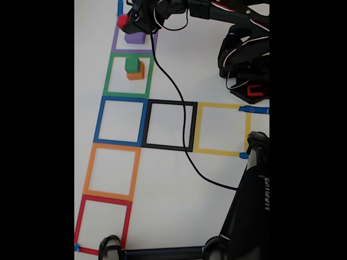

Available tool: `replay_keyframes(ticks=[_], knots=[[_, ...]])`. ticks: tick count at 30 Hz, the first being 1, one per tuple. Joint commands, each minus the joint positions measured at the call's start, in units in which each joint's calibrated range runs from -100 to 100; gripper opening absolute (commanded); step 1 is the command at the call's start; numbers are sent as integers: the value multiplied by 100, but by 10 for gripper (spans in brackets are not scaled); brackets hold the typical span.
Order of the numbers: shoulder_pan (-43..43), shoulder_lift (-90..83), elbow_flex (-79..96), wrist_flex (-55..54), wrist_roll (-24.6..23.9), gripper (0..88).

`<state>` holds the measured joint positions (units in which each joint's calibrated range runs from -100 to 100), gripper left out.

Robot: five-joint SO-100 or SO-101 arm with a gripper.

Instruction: Tower of hanoi

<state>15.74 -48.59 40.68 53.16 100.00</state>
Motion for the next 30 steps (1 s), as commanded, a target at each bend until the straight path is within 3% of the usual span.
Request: replay_keyframes(ticks=[1,8,14,21,30], knots=[[-376,-143,-2277,2052,0,18],[-865,301,-4677,3914,0,17],[-1085,147,-4632,4109,0,16],[-769,-749,-1759,2173,0,18],[-529,-910,1777,-1689,0,21]])
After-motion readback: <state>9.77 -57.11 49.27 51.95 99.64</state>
